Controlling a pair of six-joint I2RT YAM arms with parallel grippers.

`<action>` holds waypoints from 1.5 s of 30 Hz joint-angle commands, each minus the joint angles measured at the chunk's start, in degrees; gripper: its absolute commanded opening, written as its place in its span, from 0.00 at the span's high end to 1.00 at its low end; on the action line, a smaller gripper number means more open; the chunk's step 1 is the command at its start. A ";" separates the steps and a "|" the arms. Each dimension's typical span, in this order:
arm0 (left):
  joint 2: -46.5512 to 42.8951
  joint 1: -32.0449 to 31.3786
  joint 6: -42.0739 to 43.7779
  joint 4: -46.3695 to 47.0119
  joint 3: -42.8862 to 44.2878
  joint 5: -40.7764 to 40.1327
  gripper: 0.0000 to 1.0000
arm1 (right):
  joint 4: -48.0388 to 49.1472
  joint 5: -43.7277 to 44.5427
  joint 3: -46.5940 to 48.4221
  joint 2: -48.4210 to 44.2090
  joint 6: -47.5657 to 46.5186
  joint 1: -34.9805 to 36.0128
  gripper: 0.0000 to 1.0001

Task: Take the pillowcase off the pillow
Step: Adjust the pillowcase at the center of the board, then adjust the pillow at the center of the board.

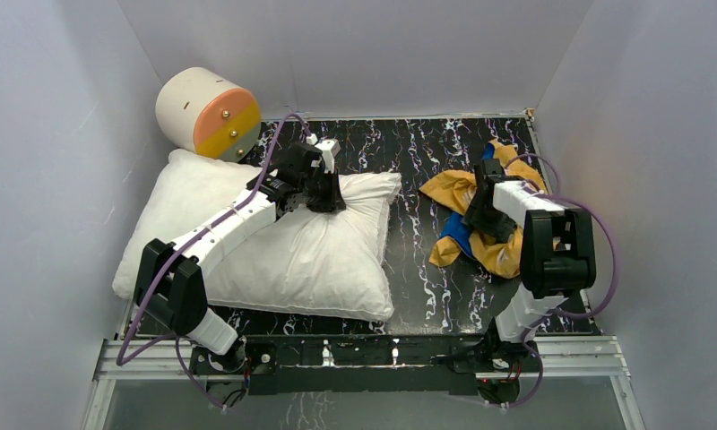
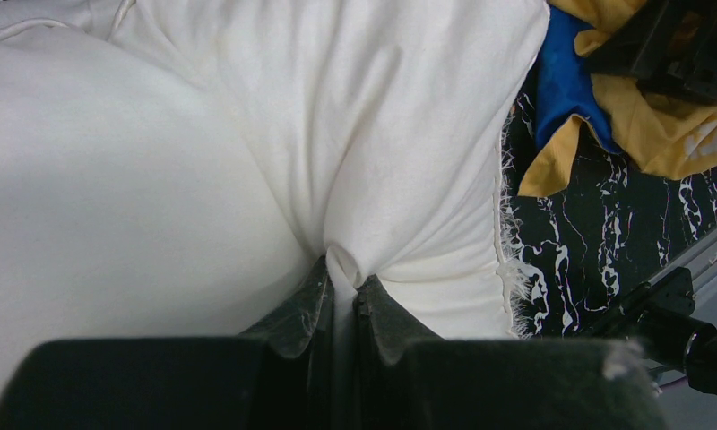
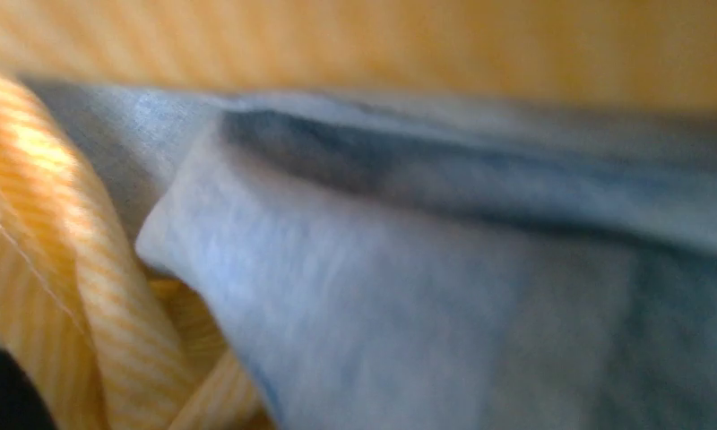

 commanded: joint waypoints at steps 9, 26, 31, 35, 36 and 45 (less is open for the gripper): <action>-1.57 0.11 -0.63 -6.79 -0.15 -0.49 1.00 | 5.50 -24.85 0.78 -18.63 -9.36 0.02 0.20; -2.27 0.10 -2.19 -6.49 0.09 0.09 1.00 | 45.14 -55.49 -16.58 -12.37 13.57 30.22 0.05; -2.67 0.11 -2.48 -6.52 0.58 0.15 0.94 | 36.57 -42.20 -14.81 -9.07 13.08 32.38 0.66; -5.20 0.13 -2.16 -8.39 1.25 -2.96 0.41 | 24.43 -25.20 -10.93 -13.47 10.63 30.88 1.00; -6.44 0.11 -1.94 -8.97 1.63 -4.19 0.32 | 21.55 -21.26 -9.73 -14.69 9.83 29.71 1.00; -14.45 0.14 0.63 -12.49 6.45 -9.28 0.12 | 4.95 -7.61 -3.52 -9.65 -3.73 6.54 1.00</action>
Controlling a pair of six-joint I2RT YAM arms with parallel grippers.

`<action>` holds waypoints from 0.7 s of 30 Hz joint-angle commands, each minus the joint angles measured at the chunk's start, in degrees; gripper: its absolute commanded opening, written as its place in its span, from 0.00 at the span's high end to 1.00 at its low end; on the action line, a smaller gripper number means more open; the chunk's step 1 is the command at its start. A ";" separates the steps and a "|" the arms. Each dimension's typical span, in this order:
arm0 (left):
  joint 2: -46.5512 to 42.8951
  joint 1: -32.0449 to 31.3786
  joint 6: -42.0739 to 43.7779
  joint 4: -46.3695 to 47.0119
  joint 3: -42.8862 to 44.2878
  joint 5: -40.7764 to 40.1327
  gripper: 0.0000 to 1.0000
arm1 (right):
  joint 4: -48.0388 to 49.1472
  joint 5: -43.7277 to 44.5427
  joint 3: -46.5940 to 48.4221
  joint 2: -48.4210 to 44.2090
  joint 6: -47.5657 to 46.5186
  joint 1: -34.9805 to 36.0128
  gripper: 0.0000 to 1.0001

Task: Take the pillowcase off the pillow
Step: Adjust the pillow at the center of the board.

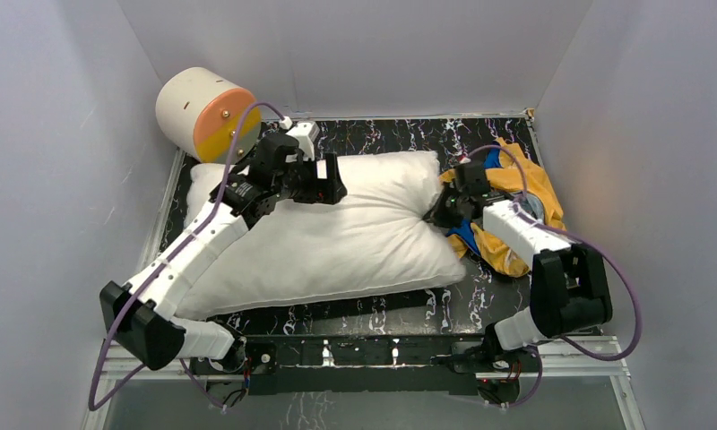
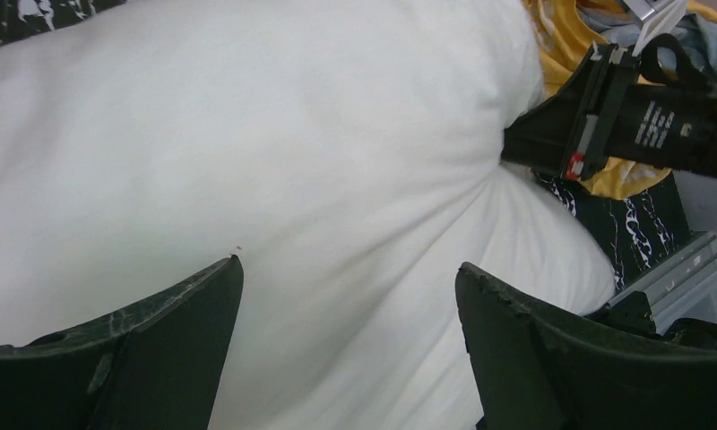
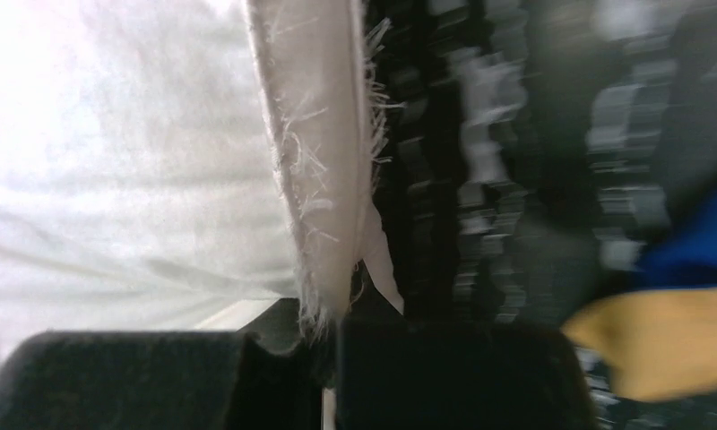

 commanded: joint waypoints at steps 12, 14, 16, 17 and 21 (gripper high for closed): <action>-7.74 2.15 4.16 -14.52 -0.51 -31.33 0.02 | -20.21 22.66 16.93 3.25 -14.51 -10.24 0.29; -7.74 4.56 3.67 -14.34 -1.97 -31.35 0.02 | -20.04 18.35 17.12 0.19 -14.28 -10.11 0.22; -7.99 7.50 2.81 -12.92 -4.25 -28.71 0.02 | -18.75 13.57 16.94 -2.49 -13.19 -10.16 0.16; -8.08 8.85 2.42 -12.20 -4.99 -27.55 0.02 | -17.11 9.70 16.54 -3.48 -12.74 -10.15 0.14; -7.21 14.71 1.90 -14.15 -3.28 -29.44 0.02 | -15.30 1.59 17.01 -3.21 -11.89 -8.21 0.09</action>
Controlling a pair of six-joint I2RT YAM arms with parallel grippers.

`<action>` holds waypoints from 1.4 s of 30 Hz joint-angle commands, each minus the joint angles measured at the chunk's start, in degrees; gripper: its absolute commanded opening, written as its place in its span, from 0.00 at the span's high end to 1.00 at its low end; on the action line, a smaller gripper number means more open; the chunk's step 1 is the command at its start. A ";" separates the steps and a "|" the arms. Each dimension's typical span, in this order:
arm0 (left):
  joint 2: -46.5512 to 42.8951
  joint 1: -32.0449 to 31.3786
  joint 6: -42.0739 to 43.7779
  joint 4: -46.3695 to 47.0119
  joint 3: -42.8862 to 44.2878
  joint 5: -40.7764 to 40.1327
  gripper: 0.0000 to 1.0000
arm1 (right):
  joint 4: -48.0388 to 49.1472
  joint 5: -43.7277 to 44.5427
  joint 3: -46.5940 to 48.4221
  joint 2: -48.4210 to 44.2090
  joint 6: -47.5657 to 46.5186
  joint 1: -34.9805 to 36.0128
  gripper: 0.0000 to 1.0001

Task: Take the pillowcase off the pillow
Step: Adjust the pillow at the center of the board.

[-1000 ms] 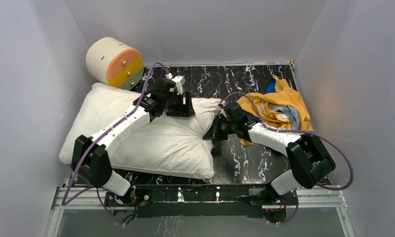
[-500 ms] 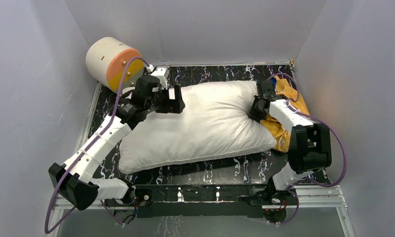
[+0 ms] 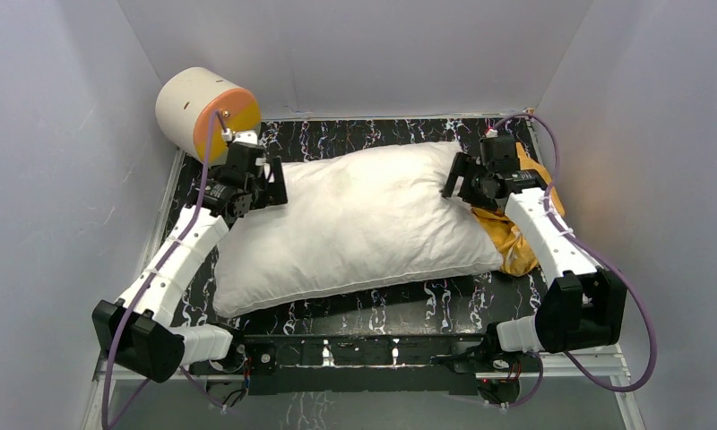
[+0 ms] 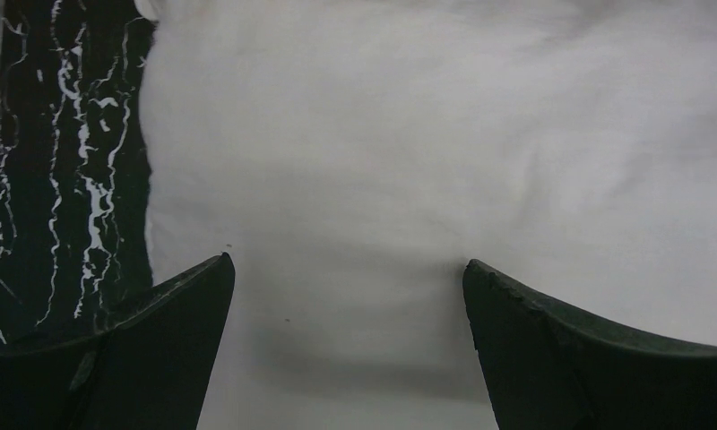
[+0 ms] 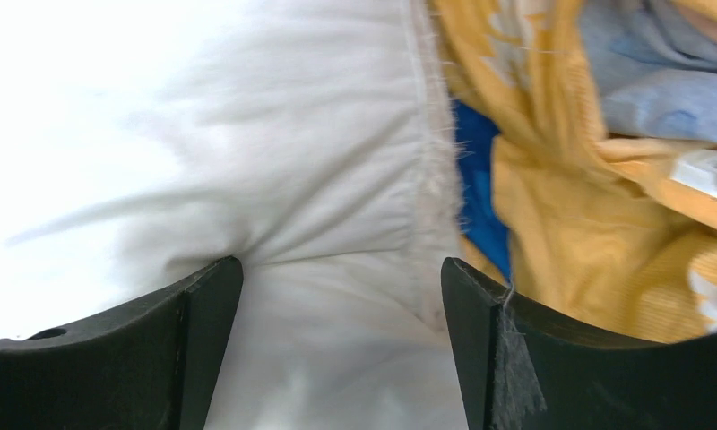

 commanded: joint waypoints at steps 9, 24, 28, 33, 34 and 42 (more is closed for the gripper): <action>-3.01 17.26 -1.11 3.08 -7.51 8.44 0.02 | -0.29 -5.75 -0.62 14.66 2.24 9.66 0.14; -10.71 9.54 -12.70 15.49 -26.18 47.74 0.36 | -2.66 8.84 -12.95 11.23 3.70 11.33 0.13; -12.01 9.02 -11.37 10.76 -23.04 43.79 0.36 | -6.16 16.79 -10.78 8.54 3.22 11.28 0.12; -14.55 8.88 -11.34 6.83 -19.56 38.73 0.27 | -10.52 19.04 -2.99 3.74 0.50 11.32 0.10; -15.45 8.87 -10.75 6.25 -18.87 36.68 0.24 | -10.87 18.47 -1.60 2.33 0.04 11.31 0.09; -18.81 8.84 -6.88 0.86 -10.88 22.55 0.11 | -8.19 14.04 5.57 -9.37 -2.23 11.34 0.01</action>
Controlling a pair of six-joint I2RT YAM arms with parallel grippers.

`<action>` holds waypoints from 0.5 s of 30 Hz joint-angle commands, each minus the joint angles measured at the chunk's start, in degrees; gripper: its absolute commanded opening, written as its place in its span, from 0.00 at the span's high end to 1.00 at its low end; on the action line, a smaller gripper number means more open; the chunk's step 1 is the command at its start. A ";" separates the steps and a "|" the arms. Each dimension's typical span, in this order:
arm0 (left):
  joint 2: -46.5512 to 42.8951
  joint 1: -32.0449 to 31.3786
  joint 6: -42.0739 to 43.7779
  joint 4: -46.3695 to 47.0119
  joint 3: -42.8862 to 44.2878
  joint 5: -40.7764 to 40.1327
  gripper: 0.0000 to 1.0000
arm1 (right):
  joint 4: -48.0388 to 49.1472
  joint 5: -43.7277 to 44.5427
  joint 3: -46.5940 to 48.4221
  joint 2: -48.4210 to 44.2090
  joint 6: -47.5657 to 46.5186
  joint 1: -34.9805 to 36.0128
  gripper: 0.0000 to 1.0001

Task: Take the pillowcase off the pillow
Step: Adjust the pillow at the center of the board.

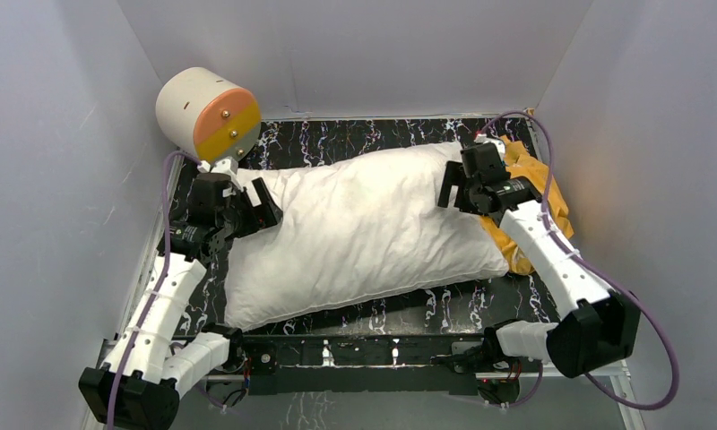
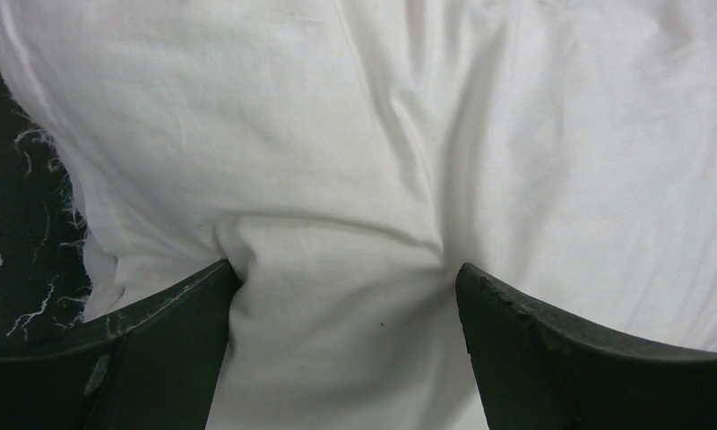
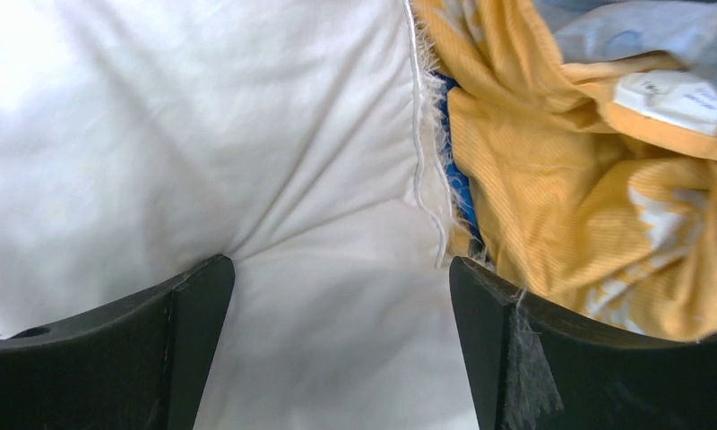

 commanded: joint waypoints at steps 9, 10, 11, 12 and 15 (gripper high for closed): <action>-3.56 -1.18 2.44 -5.94 12.57 -2.96 0.02 | 8.92 -25.60 5.98 -8.50 1.31 0.91 0.01; -3.52 -1.18 2.61 -6.11 13.30 -2.43 0.02 | 11.47 -31.79 4.86 -8.54 2.01 0.98 0.01; -3.42 -1.13 2.64 -6.24 13.85 -2.04 0.02 | 14.22 -36.78 4.17 -8.17 2.83 1.29 0.01; -3.20 -1.17 2.63 -6.27 14.26 -1.60 0.02 | 16.31 -39.82 3.86 -7.38 3.66 2.17 0.01; -2.12 -1.11 2.58 -6.10 15.11 0.16 0.02 | 17.55 -36.42 6.15 -3.22 3.66 10.96 0.03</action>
